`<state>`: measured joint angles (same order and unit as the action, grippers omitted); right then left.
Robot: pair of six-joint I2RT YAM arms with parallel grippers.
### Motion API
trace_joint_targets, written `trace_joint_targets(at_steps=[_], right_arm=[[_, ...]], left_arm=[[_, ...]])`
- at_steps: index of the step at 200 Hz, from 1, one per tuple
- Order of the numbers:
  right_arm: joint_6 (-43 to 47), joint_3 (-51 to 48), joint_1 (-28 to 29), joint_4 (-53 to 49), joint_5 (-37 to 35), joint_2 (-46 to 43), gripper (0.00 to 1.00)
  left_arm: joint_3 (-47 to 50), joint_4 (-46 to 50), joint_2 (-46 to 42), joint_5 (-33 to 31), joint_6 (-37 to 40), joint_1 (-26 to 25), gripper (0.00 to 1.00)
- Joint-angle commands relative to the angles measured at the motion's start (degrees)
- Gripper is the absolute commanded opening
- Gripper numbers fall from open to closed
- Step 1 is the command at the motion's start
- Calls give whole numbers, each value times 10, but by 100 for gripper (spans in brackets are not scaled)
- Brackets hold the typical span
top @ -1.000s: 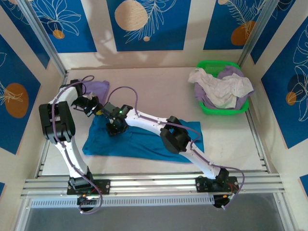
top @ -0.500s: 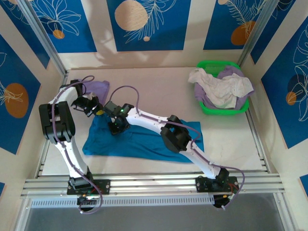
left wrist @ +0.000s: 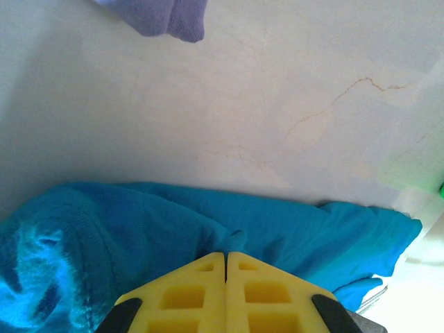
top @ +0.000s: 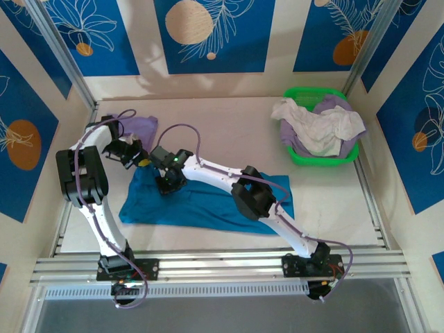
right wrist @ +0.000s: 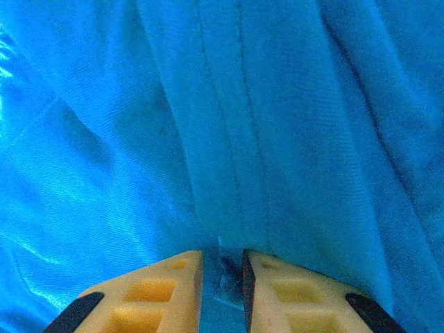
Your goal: Fold and stack the t-shirts
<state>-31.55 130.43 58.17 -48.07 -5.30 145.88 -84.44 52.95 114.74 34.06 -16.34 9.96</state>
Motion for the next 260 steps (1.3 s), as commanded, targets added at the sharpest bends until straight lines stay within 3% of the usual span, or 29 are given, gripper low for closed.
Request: trace_joint_targets(at_steps=[1, 51, 121, 260], right_arm=[[-4, -7, -3, -23, 20, -6, 23], [5, 15, -4, -30, 7, -27, 0], [17, -1, -3, -32, 21, -104, 0], [-9, -257, 1, 50, 80, -251, 0]], left_arm=[[8, 12, -9, 1, 9, 9, 0], [13, 15, -22, -1, 10, 9, 0], [31, 35, -85, -14, 12, 16, 0], [174, 104, -278, -101, 16, 18, 0]])
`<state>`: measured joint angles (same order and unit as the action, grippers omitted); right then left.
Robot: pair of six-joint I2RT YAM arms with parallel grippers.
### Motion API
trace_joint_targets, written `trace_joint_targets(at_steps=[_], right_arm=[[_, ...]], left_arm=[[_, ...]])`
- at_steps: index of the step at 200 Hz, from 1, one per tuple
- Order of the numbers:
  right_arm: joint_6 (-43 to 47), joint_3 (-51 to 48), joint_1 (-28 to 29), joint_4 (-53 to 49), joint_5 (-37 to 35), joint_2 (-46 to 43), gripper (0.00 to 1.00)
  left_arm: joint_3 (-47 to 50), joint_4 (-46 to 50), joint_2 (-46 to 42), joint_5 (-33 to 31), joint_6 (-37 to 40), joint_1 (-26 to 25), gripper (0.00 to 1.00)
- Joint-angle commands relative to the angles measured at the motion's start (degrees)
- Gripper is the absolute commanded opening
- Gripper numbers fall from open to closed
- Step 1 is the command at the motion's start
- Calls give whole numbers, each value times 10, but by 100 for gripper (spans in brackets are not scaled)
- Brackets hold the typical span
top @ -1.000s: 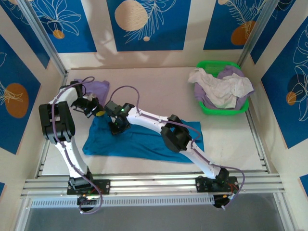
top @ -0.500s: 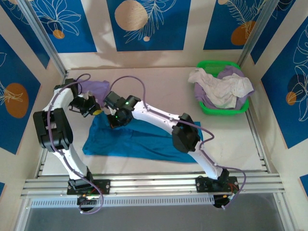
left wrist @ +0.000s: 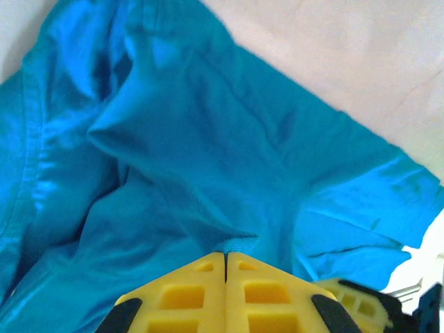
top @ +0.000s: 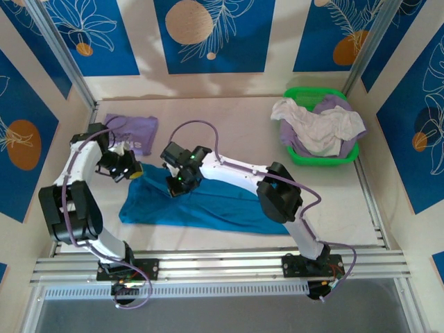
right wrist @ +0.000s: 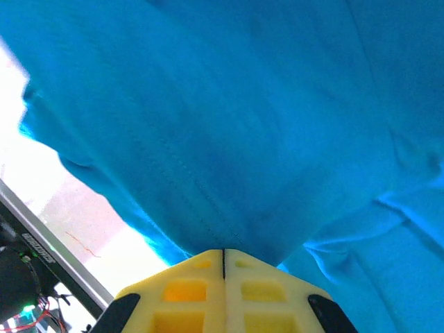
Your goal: Fold and stack the t-shirts
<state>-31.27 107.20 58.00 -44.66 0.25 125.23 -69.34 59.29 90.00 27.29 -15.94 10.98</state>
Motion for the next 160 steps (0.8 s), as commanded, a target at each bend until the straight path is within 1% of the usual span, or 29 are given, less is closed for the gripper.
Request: trace_joint_targets(at_steps=[1, 31, 75, 90, 106, 144, 151, 160], right_arm=[[-13, -26, 3, 17, 26, -45, 0], [-24, -58, 6, 33, 41, -57, 0], [-39, -73, 15, 23, 60, -59, 0], [-50, -86, 17, 23, 73, -60, 0], [-59, -99, 20, 28, 83, -56, 0], [-62, -89, 20, -3, 85, -35, 0], [-60, -88, 20, -6, 88, -35, 5], [-58, -89, 20, -11, 86, -39, 17]], left_arm=[[24, 42, -31, -35, 12, 7, 0], [59, 58, -69, -63, 12, 8, 0], [122, 62, -110, -88, 1, 10, 0], [140, 61, -114, -97, -1, 12, 0], [156, 54, -113, -92, -4, 15, 0], [172, 56, -101, -90, -5, 15, 0], [174, 58, -99, -93, -8, 16, 2], [176, 57, -97, -96, -9, 16, 9]])
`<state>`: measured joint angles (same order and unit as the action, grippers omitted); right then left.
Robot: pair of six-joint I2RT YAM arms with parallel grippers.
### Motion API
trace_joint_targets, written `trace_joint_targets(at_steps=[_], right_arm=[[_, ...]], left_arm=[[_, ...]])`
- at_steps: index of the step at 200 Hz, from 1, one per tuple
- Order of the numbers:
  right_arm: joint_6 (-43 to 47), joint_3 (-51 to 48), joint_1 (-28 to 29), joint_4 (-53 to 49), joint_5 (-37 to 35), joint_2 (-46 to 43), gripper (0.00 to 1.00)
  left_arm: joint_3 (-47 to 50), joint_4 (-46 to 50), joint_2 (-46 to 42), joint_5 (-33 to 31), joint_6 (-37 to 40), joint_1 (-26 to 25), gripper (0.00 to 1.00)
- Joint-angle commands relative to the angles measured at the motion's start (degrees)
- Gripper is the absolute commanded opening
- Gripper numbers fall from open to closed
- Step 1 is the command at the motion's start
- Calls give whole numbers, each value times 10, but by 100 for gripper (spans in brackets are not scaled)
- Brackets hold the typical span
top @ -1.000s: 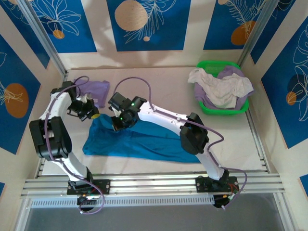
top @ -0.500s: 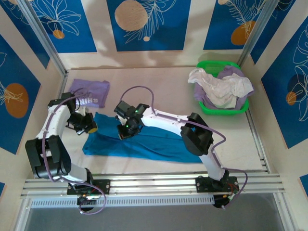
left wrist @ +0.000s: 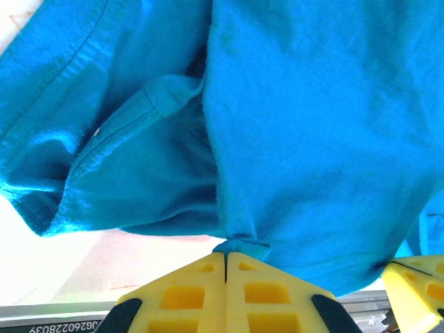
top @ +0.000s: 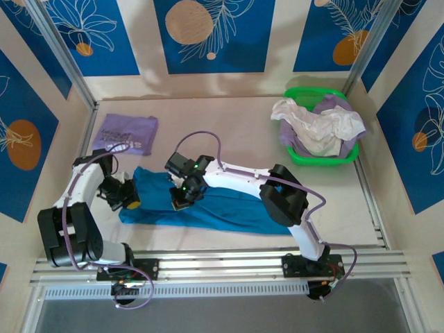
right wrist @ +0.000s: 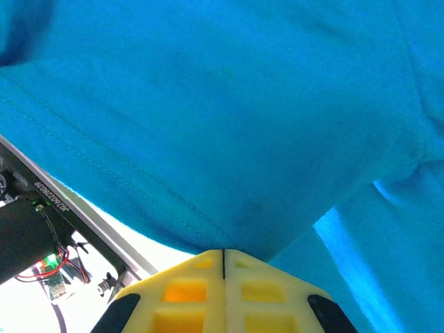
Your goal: Fold and stack the t-shirts
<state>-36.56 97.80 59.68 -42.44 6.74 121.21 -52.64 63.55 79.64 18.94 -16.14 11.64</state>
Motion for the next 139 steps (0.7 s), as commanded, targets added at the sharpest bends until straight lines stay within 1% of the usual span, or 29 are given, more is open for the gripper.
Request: trace_joint_targets(at_steps=[1, 9, 19, 31, 44, 57, 83, 108, 139], right_arm=[[-5, 5, 3, -34, 21, 1, 19], [-2, 2, 3, -38, 20, -5, 25], [1, -3, 3, -47, 11, -18, 31], [5, -14, 0, -53, 4, -40, 35], [7, -33, -6, -56, 2, -68, 37], [9, -58, -18, -57, -8, -98, 37], [12, -122, -62, -54, -28, -144, 38], [6, -187, -123, -36, -26, -171, 38], [16, -243, -189, -22, -39, -184, 37]], left_arm=[[10, 15, 7, -12, -8, 10, 10], [9, 20, 7, -20, -8, 9, 17], [6, 25, 3, -31, -10, 10, 29], [-4, 36, -6, -45, -11, 10, 32], [-21, 49, -21, -62, -14, 10, 35], [-36, 51, -38, -53, -21, 9, 35], [-47, 16, -62, 3, -56, 2, 34], [-35, -34, -65, 14, -101, -42, 31], [13, -133, -51, 21, -167, -94, 30]])
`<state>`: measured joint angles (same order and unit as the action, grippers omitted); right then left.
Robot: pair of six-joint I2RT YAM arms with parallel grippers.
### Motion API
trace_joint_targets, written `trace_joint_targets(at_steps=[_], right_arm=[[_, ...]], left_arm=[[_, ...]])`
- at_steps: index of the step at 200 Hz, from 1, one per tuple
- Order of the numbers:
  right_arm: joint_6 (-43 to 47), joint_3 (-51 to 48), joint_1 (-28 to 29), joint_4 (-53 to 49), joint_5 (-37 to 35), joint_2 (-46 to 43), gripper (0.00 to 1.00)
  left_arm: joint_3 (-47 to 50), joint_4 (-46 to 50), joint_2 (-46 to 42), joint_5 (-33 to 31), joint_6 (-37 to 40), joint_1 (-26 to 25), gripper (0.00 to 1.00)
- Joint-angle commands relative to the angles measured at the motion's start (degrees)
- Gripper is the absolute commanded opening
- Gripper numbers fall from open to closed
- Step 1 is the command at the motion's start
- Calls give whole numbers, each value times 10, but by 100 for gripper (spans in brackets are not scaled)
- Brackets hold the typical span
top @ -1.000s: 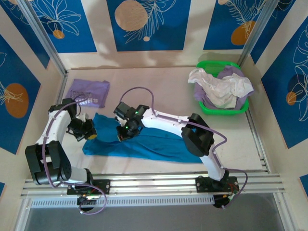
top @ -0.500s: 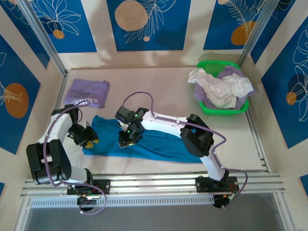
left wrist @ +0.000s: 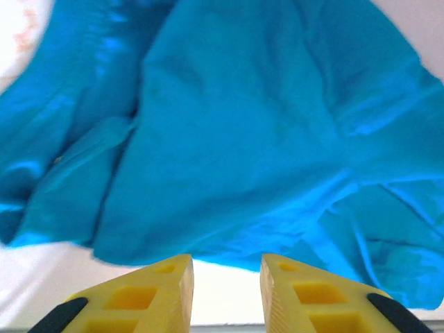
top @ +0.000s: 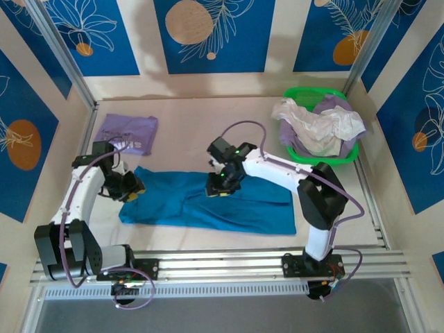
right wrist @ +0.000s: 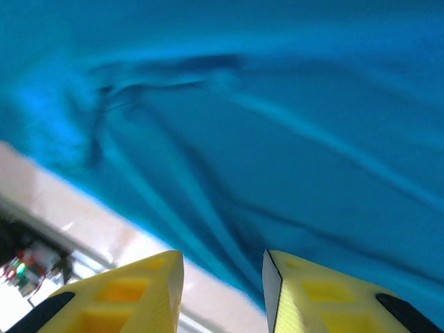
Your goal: Fold and stack the t-shirts
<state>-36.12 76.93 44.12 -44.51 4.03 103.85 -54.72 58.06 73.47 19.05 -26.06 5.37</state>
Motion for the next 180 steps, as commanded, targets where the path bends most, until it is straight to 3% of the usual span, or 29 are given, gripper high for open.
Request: trace_joint_targets(at_steps=[1, 42, 130, 180], right_arm=[[13, -35, -35, -1, -11, -11, 37], [33, -69, -95, -1, -35, -19, 37], [24, -145, -164, 36, -41, -20, 36], [14, -204, -206, 29, -47, -68, 36]], left_arm=[[36, -82, 11, 20, -69, -33, 30], [67, -169, 63, 9, -115, -93, 29], [85, -277, 199, 18, -145, -138, 29], [32, -317, 302, 26, -159, -177, 29]])
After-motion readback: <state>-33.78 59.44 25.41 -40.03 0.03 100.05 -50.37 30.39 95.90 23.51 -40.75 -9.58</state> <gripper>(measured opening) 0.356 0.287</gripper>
